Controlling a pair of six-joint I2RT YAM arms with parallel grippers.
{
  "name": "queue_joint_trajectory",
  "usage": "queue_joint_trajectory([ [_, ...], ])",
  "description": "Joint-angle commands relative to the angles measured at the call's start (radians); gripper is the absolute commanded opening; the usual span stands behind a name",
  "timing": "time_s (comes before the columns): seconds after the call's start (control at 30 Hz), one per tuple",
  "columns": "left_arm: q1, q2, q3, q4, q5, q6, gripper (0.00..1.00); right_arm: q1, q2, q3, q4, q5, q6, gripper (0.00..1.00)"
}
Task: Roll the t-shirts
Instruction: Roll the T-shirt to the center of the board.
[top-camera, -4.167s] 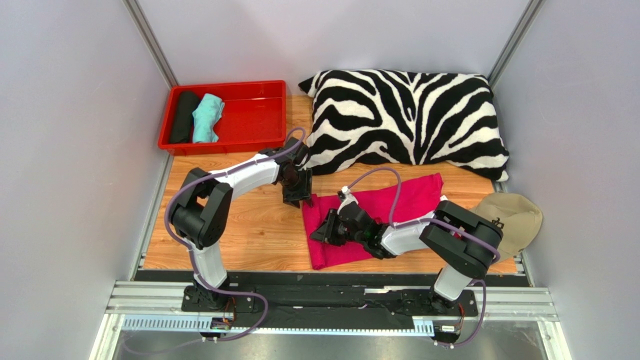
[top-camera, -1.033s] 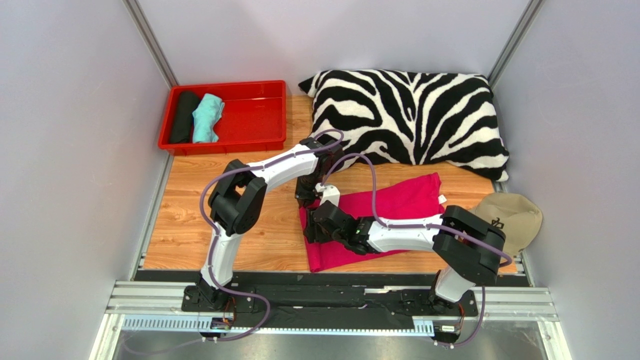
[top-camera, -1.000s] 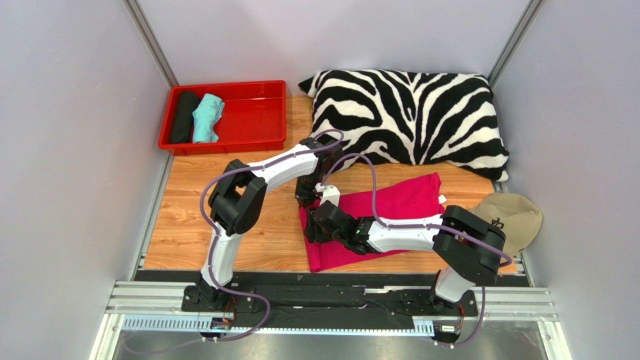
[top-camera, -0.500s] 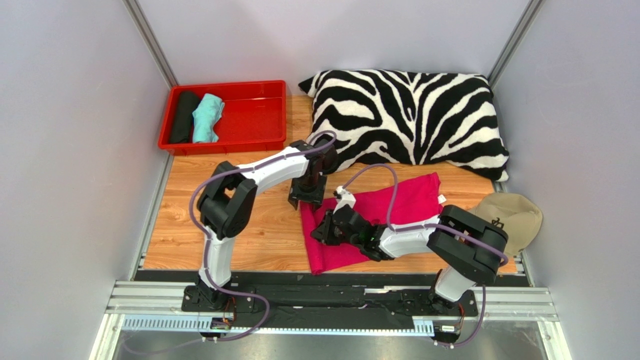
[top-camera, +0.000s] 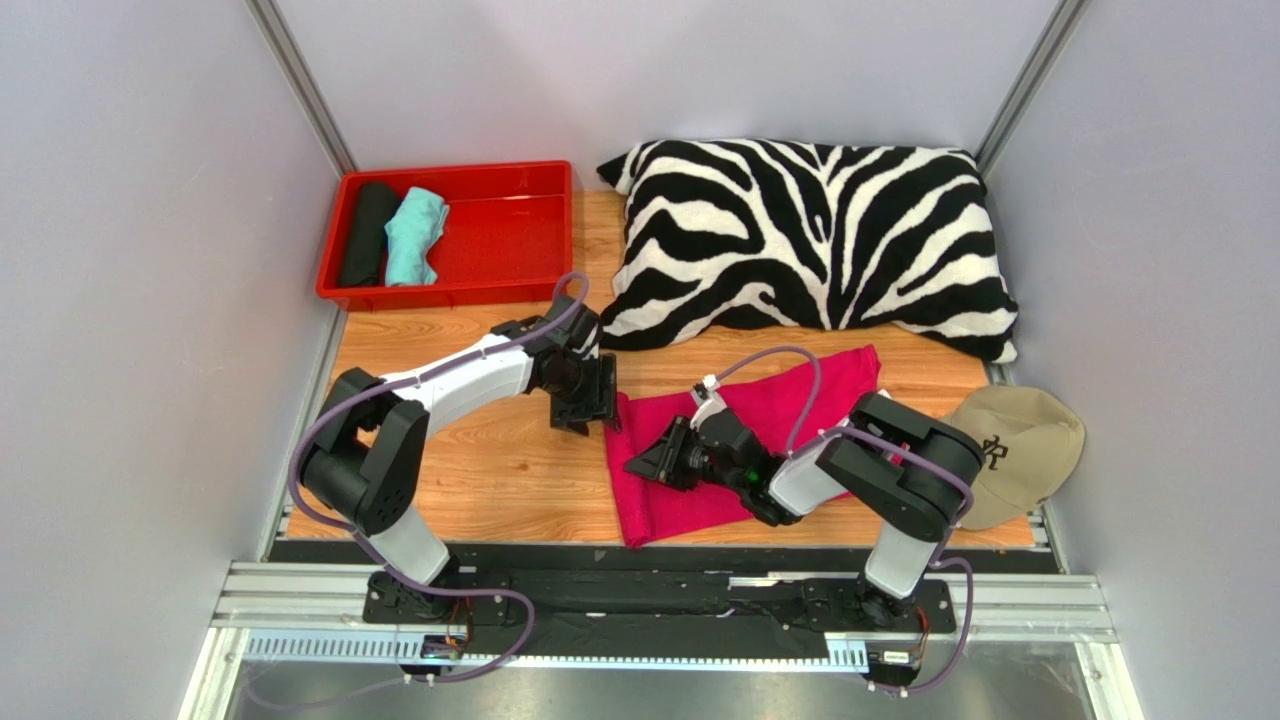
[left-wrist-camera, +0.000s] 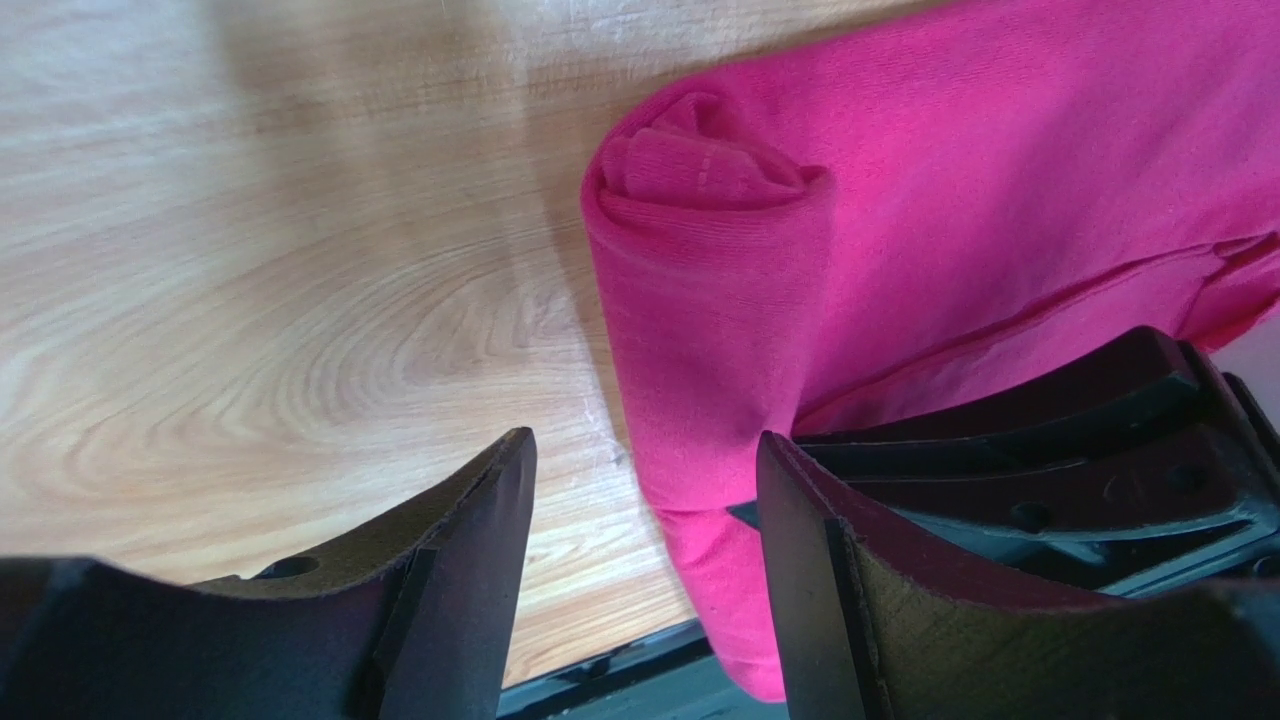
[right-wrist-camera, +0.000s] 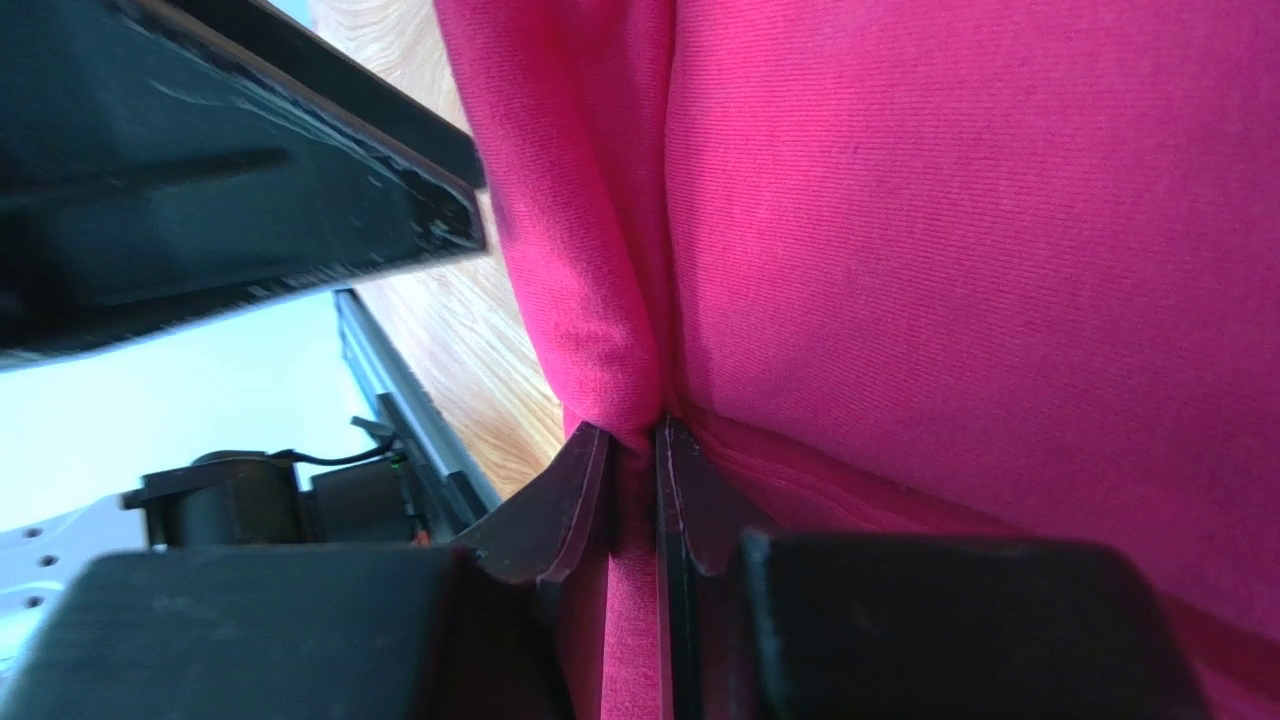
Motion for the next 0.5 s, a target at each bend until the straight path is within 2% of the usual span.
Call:
queue_joint_trajectory([
  [0.0,0.023,-0.017,-0.053,0.193,0.094,-0.054,0.64,-0.021,0.058,-0.037,0.102,-0.036,0.049,0.12],
  [0.23,0.027,0.046,-0.068,0.255,0.090,-0.078,0.63,-0.030,0.099,-0.049,0.153,-0.053,0.075,0.11],
  [0.47,0.027,0.106,-0.074,0.300,0.081,-0.114,0.56,-0.039,0.088,-0.063,0.159,-0.045,0.081,0.11],
])
